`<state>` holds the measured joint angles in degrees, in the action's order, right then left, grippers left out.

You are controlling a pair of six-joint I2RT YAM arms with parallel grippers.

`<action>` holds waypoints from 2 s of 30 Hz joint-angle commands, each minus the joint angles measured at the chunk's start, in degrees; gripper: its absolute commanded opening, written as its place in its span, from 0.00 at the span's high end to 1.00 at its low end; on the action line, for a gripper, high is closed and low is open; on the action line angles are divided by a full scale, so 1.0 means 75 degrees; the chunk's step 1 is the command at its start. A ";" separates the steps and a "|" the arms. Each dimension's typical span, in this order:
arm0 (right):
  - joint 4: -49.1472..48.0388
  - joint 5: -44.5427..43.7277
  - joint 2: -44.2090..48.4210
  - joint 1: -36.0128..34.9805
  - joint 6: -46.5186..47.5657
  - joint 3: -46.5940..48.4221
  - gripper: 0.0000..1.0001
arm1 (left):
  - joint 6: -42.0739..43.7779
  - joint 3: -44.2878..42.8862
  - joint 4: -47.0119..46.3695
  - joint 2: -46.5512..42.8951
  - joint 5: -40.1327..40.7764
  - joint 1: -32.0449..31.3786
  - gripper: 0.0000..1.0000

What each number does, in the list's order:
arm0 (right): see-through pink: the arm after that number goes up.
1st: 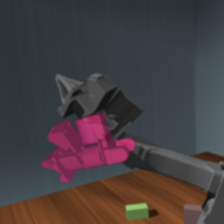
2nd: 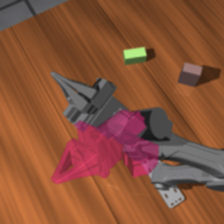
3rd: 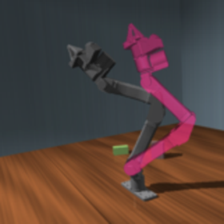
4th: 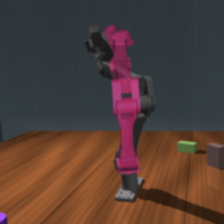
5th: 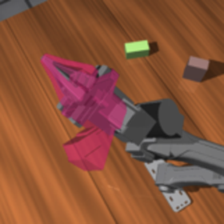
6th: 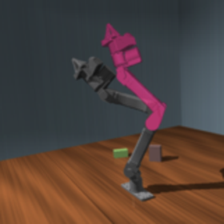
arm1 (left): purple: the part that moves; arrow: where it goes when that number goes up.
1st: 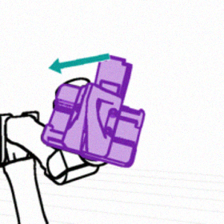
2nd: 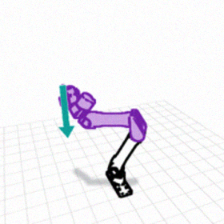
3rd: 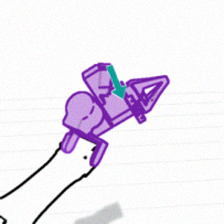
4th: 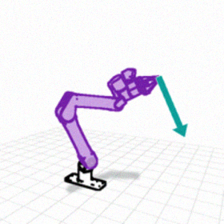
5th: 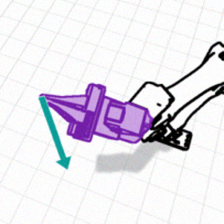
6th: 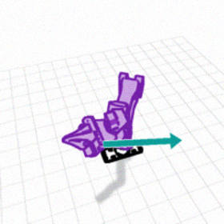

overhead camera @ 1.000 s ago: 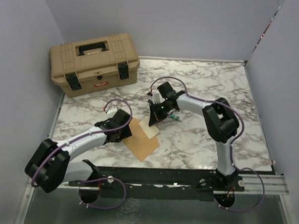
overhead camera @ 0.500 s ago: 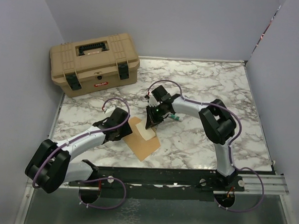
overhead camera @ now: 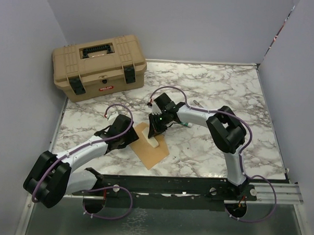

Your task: Place the letter into the envelope and seal it

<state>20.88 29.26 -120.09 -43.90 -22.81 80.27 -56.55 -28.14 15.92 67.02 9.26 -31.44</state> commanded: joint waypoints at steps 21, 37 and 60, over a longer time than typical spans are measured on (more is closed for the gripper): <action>0.1810 -0.1667 0.0299 -0.0280 -0.0310 0.0648 0.57 | -0.0125 0.0729 0.0815 -0.0659 -0.0897 0.0289 0.32; 0.1334 -0.1673 -0.0085 -0.0393 -0.0351 0.0675 0.71 | 0.0131 0.0842 0.0453 -0.0050 -0.1228 0.0296 0.39; 0.0430 -0.1394 0.0421 -0.0428 -0.0675 0.0259 0.64 | 0.0466 0.0823 0.0213 -0.0251 -0.0753 0.0331 0.40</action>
<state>24.32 23.14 -119.33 -46.54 -27.35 82.24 -54.33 -24.71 10.28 65.39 -0.60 -29.19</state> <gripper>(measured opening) 0.339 0.594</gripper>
